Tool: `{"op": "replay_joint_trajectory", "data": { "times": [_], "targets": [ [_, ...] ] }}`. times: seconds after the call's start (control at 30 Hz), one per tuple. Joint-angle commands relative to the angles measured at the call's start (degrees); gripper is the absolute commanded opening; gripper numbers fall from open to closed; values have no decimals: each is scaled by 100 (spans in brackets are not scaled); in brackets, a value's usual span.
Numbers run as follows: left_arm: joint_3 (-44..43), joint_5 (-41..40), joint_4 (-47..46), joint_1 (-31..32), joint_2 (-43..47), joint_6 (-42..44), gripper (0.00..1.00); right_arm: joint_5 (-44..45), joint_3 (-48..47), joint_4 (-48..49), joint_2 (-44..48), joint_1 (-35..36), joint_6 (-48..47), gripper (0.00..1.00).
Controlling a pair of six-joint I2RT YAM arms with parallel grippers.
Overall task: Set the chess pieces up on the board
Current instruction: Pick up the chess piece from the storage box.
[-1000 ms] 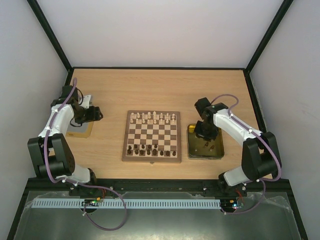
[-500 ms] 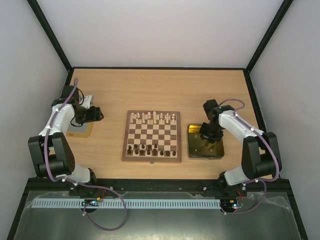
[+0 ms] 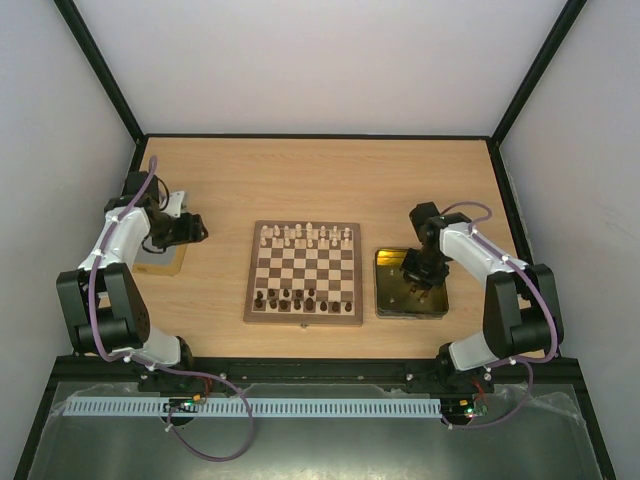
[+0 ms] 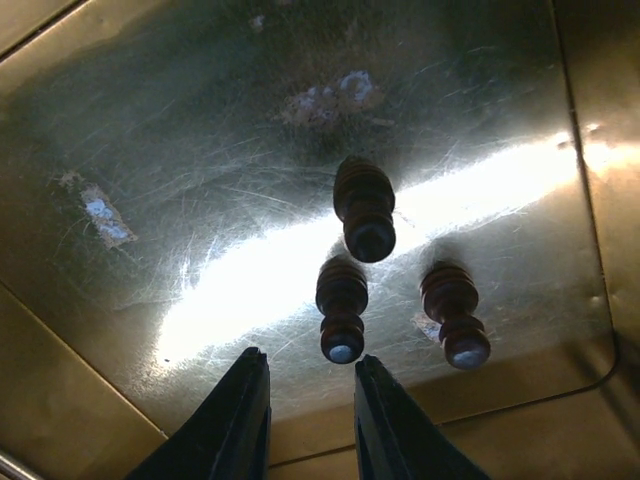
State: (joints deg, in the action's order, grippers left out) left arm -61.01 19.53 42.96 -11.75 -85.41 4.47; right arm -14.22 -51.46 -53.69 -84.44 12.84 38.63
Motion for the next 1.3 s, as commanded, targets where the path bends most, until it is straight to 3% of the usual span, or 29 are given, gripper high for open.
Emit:
{"op": "replay_joint_trajectory", "data": {
  "times": [0.0,0.3,0.83,1.03,1.27],
  "targets": [
    [-44,66,55,44,-73,10,75,77,117,-47,45,-106,-109,22],
    [-28,42,55,44,-34,10,75,74,187,227,-293,-214,-194,22],
    [-60,66,62,50,-130,31,75,-101,79,112,-242,-215,-190,7],
    [-68,86,64,50,-152,36,75,-57,-346,-281,6,308,-19,7],
    [-73,125,68,66,-152,39,75,117,-1634,-953,-260,1282,241,7]
  ]
}}
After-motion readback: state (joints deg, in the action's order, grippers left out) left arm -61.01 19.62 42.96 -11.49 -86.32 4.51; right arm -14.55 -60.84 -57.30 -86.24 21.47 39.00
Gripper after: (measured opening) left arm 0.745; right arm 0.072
